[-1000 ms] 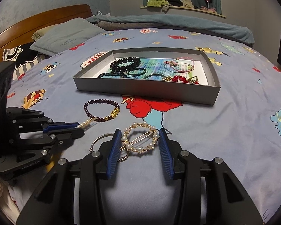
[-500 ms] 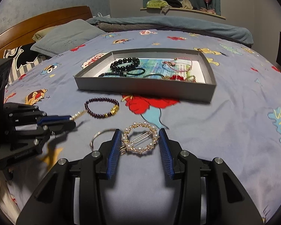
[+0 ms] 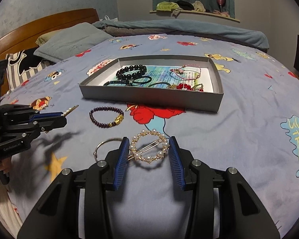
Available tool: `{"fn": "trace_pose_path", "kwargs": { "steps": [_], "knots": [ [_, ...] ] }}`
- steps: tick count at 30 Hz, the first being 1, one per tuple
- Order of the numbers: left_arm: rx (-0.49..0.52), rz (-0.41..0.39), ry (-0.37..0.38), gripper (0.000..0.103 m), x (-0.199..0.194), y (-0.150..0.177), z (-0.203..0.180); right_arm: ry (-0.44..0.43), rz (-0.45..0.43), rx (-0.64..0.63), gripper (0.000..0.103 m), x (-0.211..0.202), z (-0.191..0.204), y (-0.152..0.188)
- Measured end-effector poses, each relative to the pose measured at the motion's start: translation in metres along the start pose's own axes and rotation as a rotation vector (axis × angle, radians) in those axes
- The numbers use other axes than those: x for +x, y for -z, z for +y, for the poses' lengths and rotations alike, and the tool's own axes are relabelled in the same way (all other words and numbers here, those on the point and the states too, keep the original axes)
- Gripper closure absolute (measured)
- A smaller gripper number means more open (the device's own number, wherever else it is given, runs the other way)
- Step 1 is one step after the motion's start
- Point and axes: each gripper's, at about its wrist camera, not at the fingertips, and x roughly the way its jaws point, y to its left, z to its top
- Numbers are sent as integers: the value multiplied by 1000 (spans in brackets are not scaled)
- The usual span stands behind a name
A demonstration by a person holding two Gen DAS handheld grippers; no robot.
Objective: Organize jewelry
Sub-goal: 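Carry the pearl pin and pearl clip into the tray and open both tools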
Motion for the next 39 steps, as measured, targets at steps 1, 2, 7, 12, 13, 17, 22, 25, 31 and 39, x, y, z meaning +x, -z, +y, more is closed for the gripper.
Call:
{"fn": "trace_pose_path", "kwargs": {
  "steps": [1,2,7,12,13,17,22,25,31,39],
  "knots": [
    [-6,-7,1,94,-1,-2,1,0,-7,3,62,-1,-1,-1],
    [-15,-18,4,94,-3,-5,4,1,-12,4,62,-3,-2,-3],
    [-41,-33,11,94,-3,-24,18,16,-34,-4,62,-7,-10,-18],
    [-22,-30,-13,94,11,-52,31,40,-60,-17,62,3,-24,-52],
    [-12,-30,-18,94,16,-61,34,48,-63,-24,62,6,-26,-59],
    [-18,-30,-9,94,40,-94,47,58,-62,-34,62,29,-34,-86],
    [-8,1,-14,94,85,-132,54,90,-26,-33,62,69,-44,-107],
    [-13,32,-9,94,114,-148,54,102,17,-34,62,91,-51,-116],
    [-21,103,-7,94,162,-161,53,64,120,-33,62,120,-55,-122],
    [-8,152,-9,94,191,-173,50,53,196,-29,62,148,-56,-123]
  ]
}}
